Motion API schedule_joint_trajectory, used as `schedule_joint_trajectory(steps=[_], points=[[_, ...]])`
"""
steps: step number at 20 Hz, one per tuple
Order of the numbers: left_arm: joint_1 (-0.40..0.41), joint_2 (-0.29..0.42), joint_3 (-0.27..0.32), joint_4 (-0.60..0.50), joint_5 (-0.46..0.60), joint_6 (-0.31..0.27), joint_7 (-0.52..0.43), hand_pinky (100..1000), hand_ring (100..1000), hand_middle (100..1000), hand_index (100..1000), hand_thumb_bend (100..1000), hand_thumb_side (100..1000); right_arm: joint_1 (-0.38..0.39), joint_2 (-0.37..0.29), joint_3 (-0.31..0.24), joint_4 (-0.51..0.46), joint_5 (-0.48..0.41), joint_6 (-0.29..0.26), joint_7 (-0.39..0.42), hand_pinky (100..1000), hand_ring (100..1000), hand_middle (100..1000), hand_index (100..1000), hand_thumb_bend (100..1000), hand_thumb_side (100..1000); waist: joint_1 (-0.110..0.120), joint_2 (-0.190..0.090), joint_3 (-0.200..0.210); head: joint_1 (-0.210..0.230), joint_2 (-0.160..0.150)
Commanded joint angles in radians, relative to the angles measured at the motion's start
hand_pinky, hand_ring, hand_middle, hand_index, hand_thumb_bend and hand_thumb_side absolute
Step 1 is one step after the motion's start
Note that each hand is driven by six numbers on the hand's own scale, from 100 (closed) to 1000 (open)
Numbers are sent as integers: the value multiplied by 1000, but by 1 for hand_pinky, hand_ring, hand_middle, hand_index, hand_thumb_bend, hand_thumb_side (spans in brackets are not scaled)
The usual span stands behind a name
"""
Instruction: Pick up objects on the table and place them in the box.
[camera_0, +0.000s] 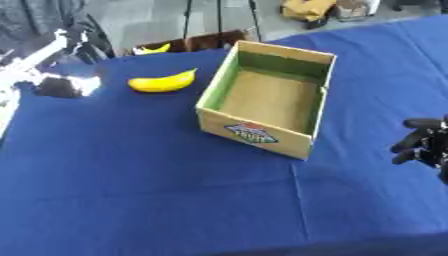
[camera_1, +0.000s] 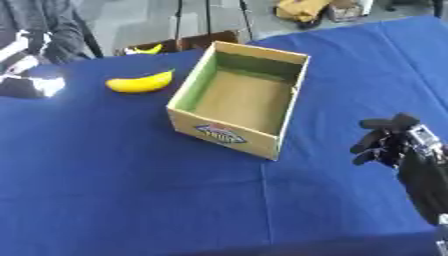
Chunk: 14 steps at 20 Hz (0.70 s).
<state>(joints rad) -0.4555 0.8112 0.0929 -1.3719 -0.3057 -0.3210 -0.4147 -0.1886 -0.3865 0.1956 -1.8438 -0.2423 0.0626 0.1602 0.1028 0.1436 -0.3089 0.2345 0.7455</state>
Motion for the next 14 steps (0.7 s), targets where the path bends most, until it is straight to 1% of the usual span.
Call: schedule_joint_trajectory(steps=[1,3,6,11,12,14], points=[[-74,102,-40,75,-54,-36,12,707,741,745,813,290,157,-21,-20,5,-23,2,0,10,549,606,513,756,100,1000,1,-7,-11,18,-11],[-125,91,-64,130,-87,-46,-2,706,741,745,814,274,163,-26,-22,7,-23,3,1,13,549,606,513,756,100,1000,7,-2,-21,23,-14],[-178,61,-79,210,-136,-48,-29,703,735,740,815,260,179,-36,-26,12,-24,6,2,18,549,606,513,756,100,1000,19,6,-41,32,-16],[-243,3,-86,342,-217,-1,-43,695,728,736,814,221,192,-51,-30,22,-25,12,4,26,549,606,513,756,100,1000,38,18,-77,54,-18],[-255,-10,-88,369,-234,7,-35,688,722,732,812,195,193,-54,-30,23,-24,12,4,28,549,606,513,756,100,1000,41,20,-83,57,-18],[-271,-32,-96,419,-265,14,-12,687,722,729,811,213,198,-58,-30,24,-25,13,4,29,549,606,513,756,100,1000,46,23,-91,61,-18]])
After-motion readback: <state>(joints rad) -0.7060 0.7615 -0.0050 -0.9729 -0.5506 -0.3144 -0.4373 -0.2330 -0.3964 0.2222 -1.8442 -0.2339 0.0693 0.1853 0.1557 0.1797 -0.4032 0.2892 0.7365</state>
